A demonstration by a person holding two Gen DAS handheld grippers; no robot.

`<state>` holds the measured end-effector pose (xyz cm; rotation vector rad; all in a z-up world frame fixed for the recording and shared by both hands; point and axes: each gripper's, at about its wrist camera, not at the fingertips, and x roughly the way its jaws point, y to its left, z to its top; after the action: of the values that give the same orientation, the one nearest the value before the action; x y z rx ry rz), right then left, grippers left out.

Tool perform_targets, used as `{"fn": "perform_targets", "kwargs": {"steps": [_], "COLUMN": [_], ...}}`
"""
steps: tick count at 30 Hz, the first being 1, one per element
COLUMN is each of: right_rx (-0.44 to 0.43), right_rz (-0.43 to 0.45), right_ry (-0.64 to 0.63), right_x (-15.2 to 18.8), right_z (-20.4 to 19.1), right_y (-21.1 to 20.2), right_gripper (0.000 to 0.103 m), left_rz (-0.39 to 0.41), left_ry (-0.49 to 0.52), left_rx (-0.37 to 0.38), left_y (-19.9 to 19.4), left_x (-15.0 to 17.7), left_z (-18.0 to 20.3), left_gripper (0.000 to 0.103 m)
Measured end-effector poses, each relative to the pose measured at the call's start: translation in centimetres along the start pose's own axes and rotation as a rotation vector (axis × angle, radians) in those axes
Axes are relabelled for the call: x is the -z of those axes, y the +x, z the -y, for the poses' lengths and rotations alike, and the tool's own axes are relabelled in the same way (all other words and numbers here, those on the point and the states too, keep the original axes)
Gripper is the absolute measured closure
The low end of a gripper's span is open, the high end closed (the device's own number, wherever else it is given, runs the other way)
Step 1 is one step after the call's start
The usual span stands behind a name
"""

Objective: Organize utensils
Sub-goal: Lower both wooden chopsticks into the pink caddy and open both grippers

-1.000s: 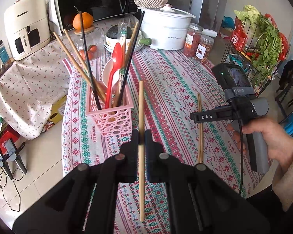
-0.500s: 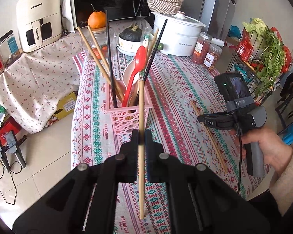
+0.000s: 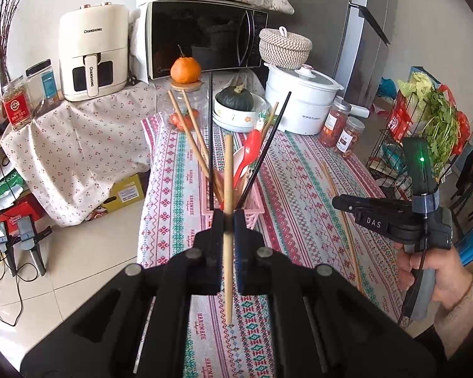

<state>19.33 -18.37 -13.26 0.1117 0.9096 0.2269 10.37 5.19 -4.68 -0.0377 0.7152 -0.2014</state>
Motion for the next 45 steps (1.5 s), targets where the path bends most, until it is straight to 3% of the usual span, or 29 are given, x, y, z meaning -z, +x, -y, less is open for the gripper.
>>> {"fn": "perform_targets", "kwargs": {"steps": [4,9,13,16,19,25,31,33,35,36,39,41,45], "right_rx": [-0.051,-0.084,-0.088,-0.094,-0.093,-0.092,-0.080,-0.078,-0.077,-0.078,-0.081,-0.083,-0.069], "right_rz": [0.099,0.195,0.237,0.240,0.242,0.246,0.274,0.292,0.312,0.322,0.359,0.394,0.480], "right_ry": [0.015,0.004,-0.019,-0.019,-0.024,-0.033,-0.034,-0.027,-0.016,-0.010,0.015,0.043,0.120], "right_x": [-0.7,-1.7,-2.0,-2.1,-2.1,-2.1,-2.2,-2.2,-2.2,-2.2,-2.5,-2.8,-3.7], "right_z": [-0.6,-1.7,-2.7,-3.1,-3.2,-3.3,-3.3,-3.4,-3.5,-3.6,-3.9,-4.1,-4.9], "right_y": [-3.0,-5.4,-6.1,-5.8,-5.6,-5.3,-5.4,-5.6,-5.8,-5.9,-6.4,-6.9,-7.6], "right_gripper": [0.094,0.094,0.094,0.094,0.094,0.094,0.094,0.094,0.094,0.094,0.094,0.094,0.094], "left_rz": [0.093,0.285,0.439,0.497,0.480,0.372,0.260,0.243,0.240,0.247,0.242,0.210,0.105], "left_ry": [-0.030,-0.112,-0.139,-0.118,-0.084,-0.040,-0.028,-0.054,-0.081,-0.090,-0.091,-0.095,-0.114], "left_rx": [-0.001,0.000,-0.008,-0.023,-0.051,-0.111,-0.119,-0.088,-0.073,-0.070,-0.077,-0.094,-0.156], "left_y": [-2.0,-4.8,-5.7,-4.8,-2.7,1.6,4.9,5.3,5.0,4.6,3.5,3.1,3.1], "left_x": [-1.2,-2.9,-4.1,-4.8,-5.3,-5.5,-5.6,-5.7,-5.7,-5.7,-5.7,-5.4,-3.5], "left_z": [-0.5,-1.6,-1.7,-1.2,-0.6,-0.1,-0.1,-0.4,-0.6,-0.6,-0.8,-1.2,-3.0], "left_gripper": [0.096,0.096,0.096,0.096,0.096,0.096,0.096,0.090,0.064,0.059,0.055,0.042,0.027]}}
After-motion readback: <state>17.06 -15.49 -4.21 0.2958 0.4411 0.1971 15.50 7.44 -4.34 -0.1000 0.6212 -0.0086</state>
